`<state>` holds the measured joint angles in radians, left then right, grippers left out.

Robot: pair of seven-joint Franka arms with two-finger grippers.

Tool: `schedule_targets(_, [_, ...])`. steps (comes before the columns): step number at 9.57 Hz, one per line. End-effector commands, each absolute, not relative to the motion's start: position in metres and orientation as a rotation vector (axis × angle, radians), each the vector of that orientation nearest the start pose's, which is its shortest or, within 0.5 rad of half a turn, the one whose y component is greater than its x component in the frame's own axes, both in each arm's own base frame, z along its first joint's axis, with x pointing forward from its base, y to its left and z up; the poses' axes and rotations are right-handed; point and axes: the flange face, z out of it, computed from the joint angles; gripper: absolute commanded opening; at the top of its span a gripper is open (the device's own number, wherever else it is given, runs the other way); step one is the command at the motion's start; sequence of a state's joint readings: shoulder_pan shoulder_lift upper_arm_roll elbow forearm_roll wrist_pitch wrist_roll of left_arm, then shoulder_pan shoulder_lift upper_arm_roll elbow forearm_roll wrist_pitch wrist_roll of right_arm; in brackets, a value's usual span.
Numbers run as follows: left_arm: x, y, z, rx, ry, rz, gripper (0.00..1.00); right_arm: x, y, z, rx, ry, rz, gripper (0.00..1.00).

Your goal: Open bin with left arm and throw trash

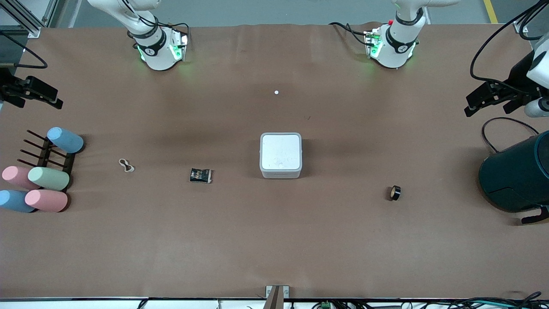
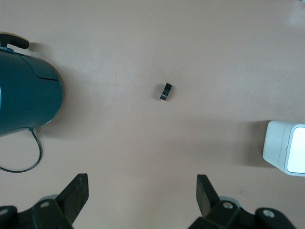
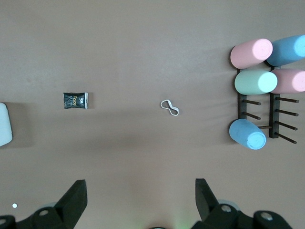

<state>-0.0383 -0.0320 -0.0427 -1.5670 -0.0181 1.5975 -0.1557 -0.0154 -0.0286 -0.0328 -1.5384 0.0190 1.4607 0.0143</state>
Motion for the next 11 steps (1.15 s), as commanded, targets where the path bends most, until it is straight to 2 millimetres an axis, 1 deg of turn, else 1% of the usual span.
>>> schedule_targets(1, [0.546, -0.048, 0.648, -3.168, -0.096, -0.035, 1.0, 0.537, -0.025, 0.649, -3.147, 0.12, 0.065, 1.0])
schedule_targets(2, [0.546, -0.049, 0.651, -3.17, -0.095, -0.043, 1.0, 0.538, -0.025, 0.648, -3.148, 0.12, 0.07, 1.0])
schedule_targets(3, [0.546, -0.054, 0.647, -3.171, -0.103, -0.031, 1.0, 0.54, -0.022, 0.645, -3.149, 0.115, 0.075, 1.0])
schedule_targets(4, [0.543, -0.075, 0.644, -3.171, -0.064, 0.0, 1.0, 0.547, -0.018, 0.632, -3.134, 0.11, 0.087, 1.0])
schedule_targets(5, [0.534, -0.103, 0.637, -3.172, 0.025, 0.085, 1.0, 0.567, -0.002, 0.597, -3.131, 0.068, 0.151, 1.0])
schedule_targets(6, [0.533, -0.155, 0.619, -3.158, 0.198, 0.147, 0.96, 0.589, 0.024, 0.557, -3.136, 0.001, 0.176, 1.0])
schedule_targets(7, [0.539, -0.193, 0.595, -3.162, 0.274, 0.195, 0.7, 0.609, 0.048, 0.513, -3.142, 0.009, 0.178, 1.0])
schedule_targets(8, [0.559, -0.233, 0.566, -3.187, 0.346, 0.196, 0.43, 0.625, 0.076, 0.465, -3.142, 0.005, 0.179, 1.0])
schedule_targets(9, [0.572, -0.278, 0.528, -3.22, 0.38, 0.189, 0.24, 0.638, 0.098, 0.419, -3.11, -0.012, 0.169, 1.0])
schedule_targets(10, [0.579, -0.331, 0.488, -3.25, 0.435, 0.142, 0.15, 0.642, 0.124, 0.381, -3.087, -0.037, 0.144, 1.0])
schedule_targets(11, [0.578, -0.376, 0.453, -3.268, 0.471, 0.106, 0.03, 0.642, 0.139, 0.341, -3.088, 0.002, 0.087, 1.0])
